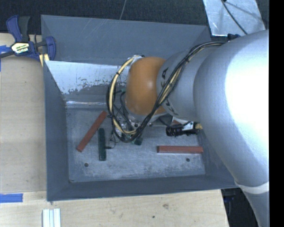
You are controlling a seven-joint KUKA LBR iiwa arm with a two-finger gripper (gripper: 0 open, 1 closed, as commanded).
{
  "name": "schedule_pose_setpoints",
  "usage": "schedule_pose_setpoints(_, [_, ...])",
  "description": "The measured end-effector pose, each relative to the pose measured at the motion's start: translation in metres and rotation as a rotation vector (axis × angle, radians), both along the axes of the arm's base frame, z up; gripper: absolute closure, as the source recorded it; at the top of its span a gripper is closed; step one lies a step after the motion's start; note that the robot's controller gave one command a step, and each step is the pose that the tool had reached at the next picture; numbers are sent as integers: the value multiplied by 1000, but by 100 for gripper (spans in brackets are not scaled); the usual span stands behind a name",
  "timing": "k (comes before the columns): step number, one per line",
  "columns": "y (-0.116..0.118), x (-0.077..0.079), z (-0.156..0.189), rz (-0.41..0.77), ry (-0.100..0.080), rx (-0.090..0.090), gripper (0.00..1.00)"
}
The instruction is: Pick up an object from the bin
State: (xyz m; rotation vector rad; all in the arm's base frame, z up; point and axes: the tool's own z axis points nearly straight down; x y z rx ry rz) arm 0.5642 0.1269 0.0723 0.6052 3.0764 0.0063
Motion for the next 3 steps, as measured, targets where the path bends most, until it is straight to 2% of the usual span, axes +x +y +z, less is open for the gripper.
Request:
schedule_pose_setpoints(1, [0, 0, 0, 0, 0, 0, 100])
schedule_pose_setpoints(2, [-7, 10, 42, -59, 10, -3, 100])
schedule_pose_setpoints(3, [-23, 7, 109, -5, 8, -4, 100])
